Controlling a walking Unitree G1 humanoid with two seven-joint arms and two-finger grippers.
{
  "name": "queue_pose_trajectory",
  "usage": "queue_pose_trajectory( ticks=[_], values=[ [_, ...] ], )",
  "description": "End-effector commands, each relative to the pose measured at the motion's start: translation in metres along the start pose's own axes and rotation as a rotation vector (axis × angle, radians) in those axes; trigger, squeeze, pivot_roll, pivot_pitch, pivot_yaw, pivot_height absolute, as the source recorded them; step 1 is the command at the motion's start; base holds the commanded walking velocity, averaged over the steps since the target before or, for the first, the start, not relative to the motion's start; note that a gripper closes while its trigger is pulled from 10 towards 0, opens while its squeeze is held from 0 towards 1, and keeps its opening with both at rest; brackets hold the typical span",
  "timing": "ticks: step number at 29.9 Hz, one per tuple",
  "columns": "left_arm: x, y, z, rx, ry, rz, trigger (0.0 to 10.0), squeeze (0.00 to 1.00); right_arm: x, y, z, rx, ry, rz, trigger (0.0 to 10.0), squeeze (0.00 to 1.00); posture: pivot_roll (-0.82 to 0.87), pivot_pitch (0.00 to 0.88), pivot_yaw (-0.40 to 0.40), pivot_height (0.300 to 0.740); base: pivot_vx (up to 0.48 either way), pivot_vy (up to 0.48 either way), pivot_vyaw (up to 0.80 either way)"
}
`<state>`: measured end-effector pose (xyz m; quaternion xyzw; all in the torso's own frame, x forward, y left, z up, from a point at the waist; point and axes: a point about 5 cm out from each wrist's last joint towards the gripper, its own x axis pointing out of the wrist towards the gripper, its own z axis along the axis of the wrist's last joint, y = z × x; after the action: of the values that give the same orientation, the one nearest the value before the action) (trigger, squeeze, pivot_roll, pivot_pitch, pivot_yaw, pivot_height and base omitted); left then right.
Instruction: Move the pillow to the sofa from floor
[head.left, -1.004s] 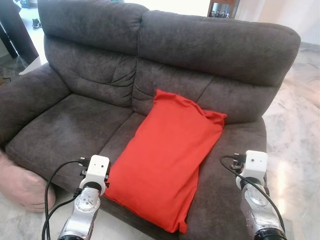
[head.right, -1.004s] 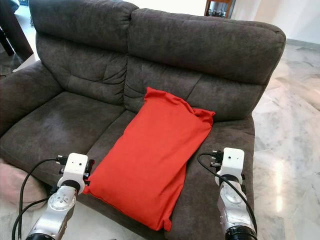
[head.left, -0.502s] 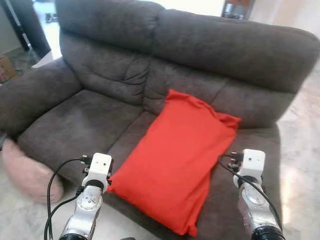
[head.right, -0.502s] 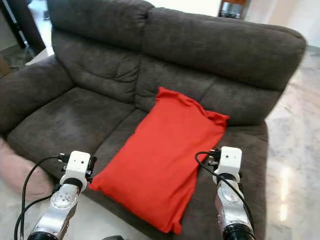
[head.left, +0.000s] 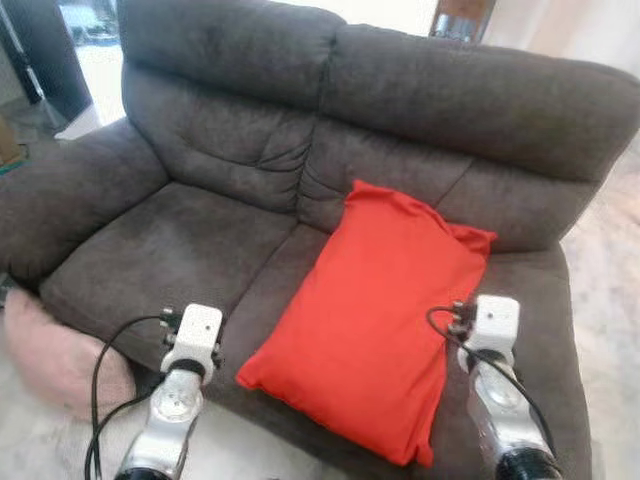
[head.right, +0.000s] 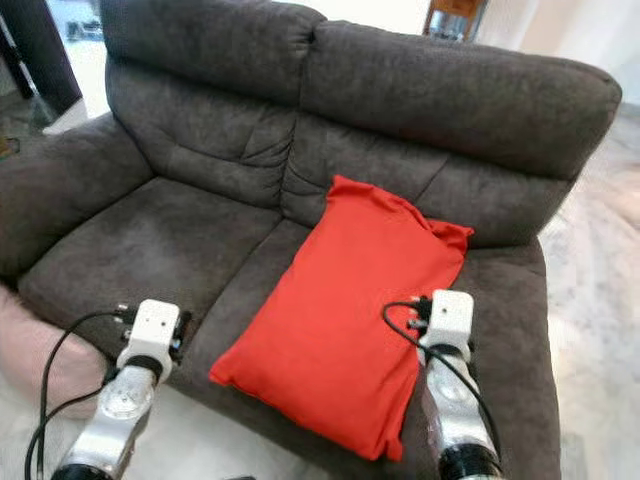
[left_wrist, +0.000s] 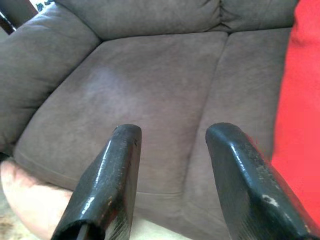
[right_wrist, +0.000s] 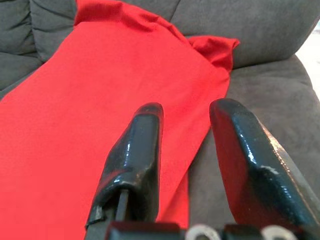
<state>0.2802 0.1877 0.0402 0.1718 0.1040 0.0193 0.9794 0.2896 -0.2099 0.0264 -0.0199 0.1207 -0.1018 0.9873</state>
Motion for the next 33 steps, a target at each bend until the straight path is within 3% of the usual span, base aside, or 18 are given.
queue_pose_trajectory(
  ticks=[1,26,29,32,33],
  values=[
    [0.001,-0.003,0.003,0.003,-0.013,-0.002,10.0,0.00,-0.001,-0.005,-0.002,-0.009,0.006,-0.011,10.0,0.00,0.14,0.067,-0.019,0.740,0.000,0.360,0.00],
    [-0.001,-0.005,-0.001,-0.002,-0.002,-0.007,10.0,0.00,-0.001,-0.006,-0.007,-0.026,0.027,-0.011,10.0,0.00,0.14,0.066,-0.020,0.740,0.000,0.364,0.00],
    [-0.001,-0.006,-0.004,-0.008,0.013,-0.012,10.0,0.00,-0.003,-0.008,-0.015,-0.043,0.058,-0.015,10.0,0.00,0.13,0.062,-0.022,0.740,0.000,0.363,0.00],
    [-0.002,-0.010,-0.019,-0.013,0.073,-0.049,10.0,0.00,-0.016,-0.019,-0.046,-0.087,0.208,-0.044,10.0,0.00,0.15,0.055,-0.024,0.740,0.000,0.364,0.00],
    [-0.002,-0.010,-0.019,-0.013,0.073,-0.049,10.0,0.00,-0.016,-0.019,-0.046,-0.087,0.208,-0.044,10.0,0.00,0.15,0.055,-0.024,0.740,0.000,0.364,0.00]
  ],
)
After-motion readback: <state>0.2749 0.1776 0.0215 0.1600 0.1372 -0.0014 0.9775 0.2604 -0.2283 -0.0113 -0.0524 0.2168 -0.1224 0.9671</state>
